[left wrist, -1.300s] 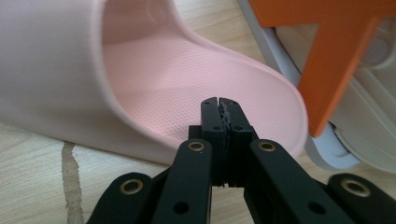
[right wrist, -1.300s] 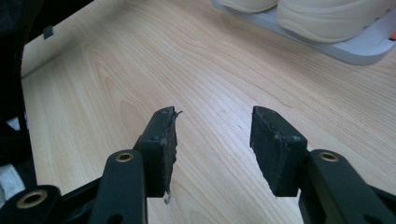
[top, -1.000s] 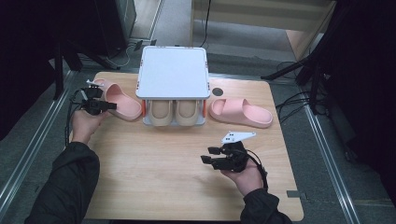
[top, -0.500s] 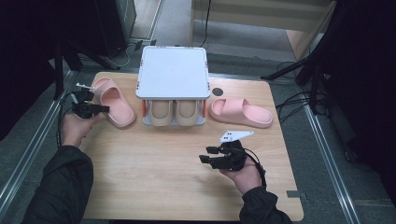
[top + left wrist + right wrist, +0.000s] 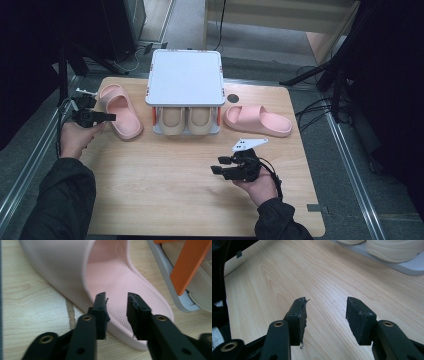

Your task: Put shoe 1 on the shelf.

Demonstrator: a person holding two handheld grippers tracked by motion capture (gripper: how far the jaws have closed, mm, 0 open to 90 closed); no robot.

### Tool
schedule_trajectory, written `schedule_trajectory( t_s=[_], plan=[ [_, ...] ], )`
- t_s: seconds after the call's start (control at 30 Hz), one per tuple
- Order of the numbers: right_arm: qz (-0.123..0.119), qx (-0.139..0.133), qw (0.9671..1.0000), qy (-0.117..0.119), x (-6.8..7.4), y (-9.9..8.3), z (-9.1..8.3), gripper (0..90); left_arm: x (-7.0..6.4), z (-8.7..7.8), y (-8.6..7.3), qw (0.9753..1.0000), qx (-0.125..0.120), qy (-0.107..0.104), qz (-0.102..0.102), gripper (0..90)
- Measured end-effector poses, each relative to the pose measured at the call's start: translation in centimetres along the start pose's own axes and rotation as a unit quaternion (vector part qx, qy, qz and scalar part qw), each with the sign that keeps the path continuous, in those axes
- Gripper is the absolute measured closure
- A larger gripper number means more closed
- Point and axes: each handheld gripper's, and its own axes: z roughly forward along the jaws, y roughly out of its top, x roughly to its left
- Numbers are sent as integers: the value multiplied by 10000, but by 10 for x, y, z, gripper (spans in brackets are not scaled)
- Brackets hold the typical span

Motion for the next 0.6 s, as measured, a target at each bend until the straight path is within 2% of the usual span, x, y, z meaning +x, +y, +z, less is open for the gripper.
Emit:
schedule_trajectory(
  t_s=[0.1, 0.3, 0.5, 0.6],
  plan=[
    [-17, 17, 10000, -6, 0, 0, 0, 515, 5, -3, 0, 9997, -121, 57, -194, 620],
    [-24, 15, 10000, -25, -1, 0, 1, 515, 17, 1, 0, 9986, -107, 135, -497, 542],
    [38, 18, 9999, -105, -1, -4, -2, 513, 25, 7, 4, 9972, -184, 130, -708, 499],
    [61, 31, 9999, -155, -2, -6, -4, 510, 26, 9, 8, 9966, -233, 207, -757, 480]
  ],
)
